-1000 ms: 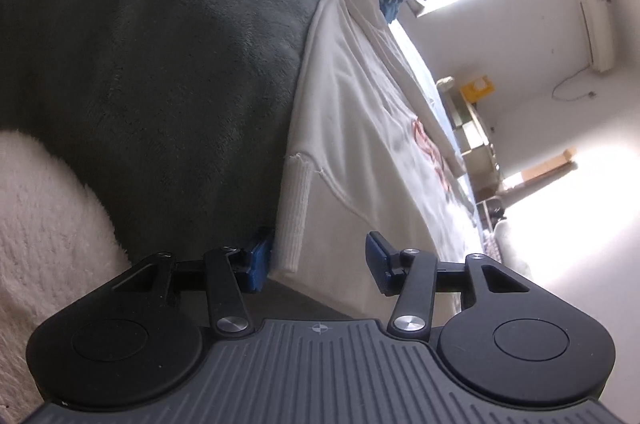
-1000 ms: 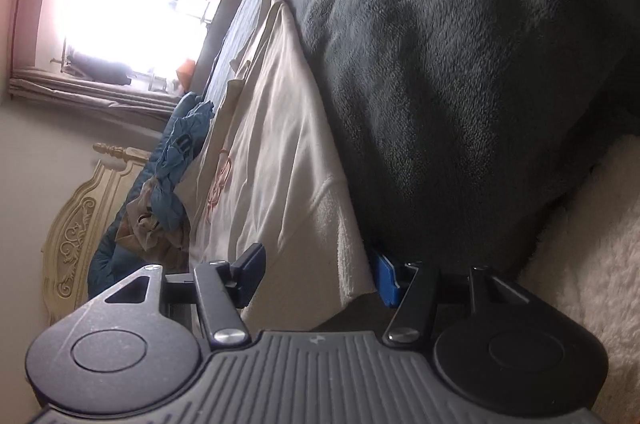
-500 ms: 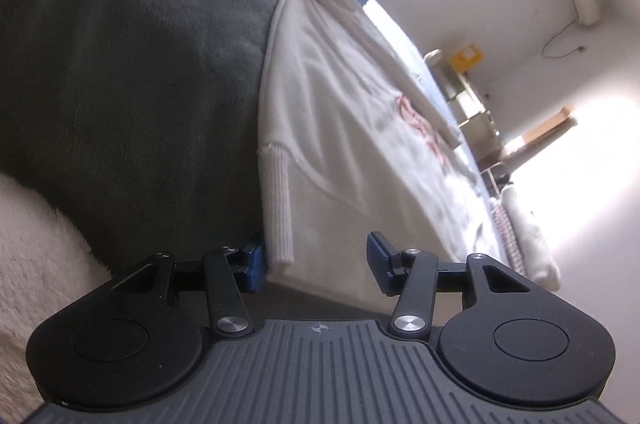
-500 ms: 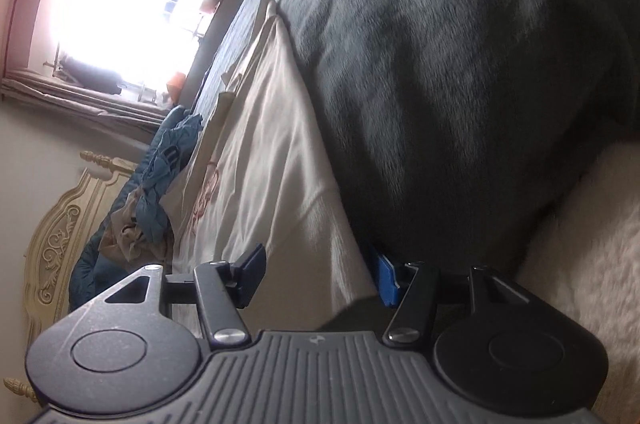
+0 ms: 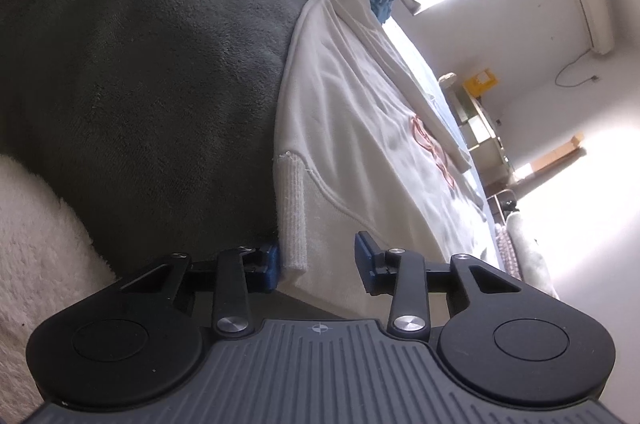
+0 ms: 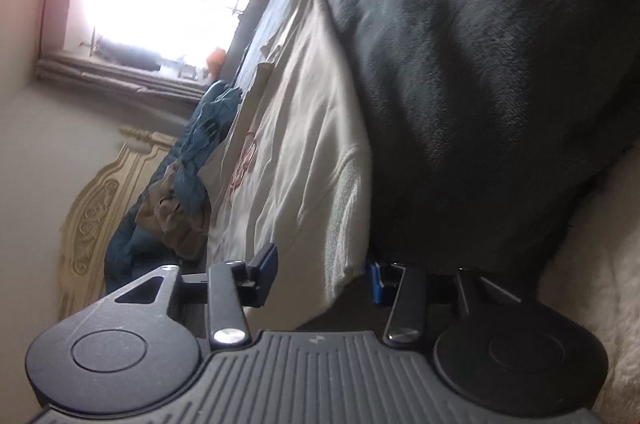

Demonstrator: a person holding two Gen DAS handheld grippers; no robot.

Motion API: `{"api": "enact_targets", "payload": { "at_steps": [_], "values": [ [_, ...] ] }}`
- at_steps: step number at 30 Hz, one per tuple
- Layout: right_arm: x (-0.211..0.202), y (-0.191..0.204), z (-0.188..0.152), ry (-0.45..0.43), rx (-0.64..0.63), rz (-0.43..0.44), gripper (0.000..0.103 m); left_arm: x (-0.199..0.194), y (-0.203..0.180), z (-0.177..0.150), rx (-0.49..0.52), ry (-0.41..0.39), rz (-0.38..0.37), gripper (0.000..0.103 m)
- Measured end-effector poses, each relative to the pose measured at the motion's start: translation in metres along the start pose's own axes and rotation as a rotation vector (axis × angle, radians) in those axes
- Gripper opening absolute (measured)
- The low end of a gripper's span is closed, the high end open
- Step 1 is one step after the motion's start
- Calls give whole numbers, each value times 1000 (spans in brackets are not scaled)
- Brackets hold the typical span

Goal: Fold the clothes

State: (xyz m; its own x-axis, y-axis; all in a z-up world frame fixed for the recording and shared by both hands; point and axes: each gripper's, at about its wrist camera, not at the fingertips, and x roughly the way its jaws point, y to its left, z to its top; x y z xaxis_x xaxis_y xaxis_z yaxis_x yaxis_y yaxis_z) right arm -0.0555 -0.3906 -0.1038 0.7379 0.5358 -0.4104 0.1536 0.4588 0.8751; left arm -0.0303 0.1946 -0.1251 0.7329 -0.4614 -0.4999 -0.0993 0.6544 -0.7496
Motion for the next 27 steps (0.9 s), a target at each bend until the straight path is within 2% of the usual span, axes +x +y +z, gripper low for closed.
{"api": "enact_targets", "payload": {
  "at_steps": [4, 7, 11, 13, 16, 19, 22, 27],
  "values": [
    [2, -7, 7, 1, 16, -3, 39, 2, 11, 4, -61, 2, -10, 31],
    [3, -12, 10, 1, 39, 15, 38, 2, 19, 4, -100, 1, -38, 31],
    [2, -19, 10, -2, 55, 35, 37, 4, 26, 7, -120, 18, -65, 31],
    [-1, -22, 9, -8, 59, 53, 34, 5, 24, 10, -122, 27, -67, 30],
    [-5, -15, 6, -35, 35, 104, 32, 3, 16, 12, -82, 26, -73, 27],
    [-5, -6, 6, -41, -20, 76, 31, 8, 17, 14, -72, 42, -97, 27],
    [-1, -10, 8, -40, -23, 32, 31, 16, 22, 15, -104, 76, -96, 27],
    [5, -18, 8, -56, 8, 36, 30, 18, 22, 16, -114, 91, -96, 27]
  ]
}}
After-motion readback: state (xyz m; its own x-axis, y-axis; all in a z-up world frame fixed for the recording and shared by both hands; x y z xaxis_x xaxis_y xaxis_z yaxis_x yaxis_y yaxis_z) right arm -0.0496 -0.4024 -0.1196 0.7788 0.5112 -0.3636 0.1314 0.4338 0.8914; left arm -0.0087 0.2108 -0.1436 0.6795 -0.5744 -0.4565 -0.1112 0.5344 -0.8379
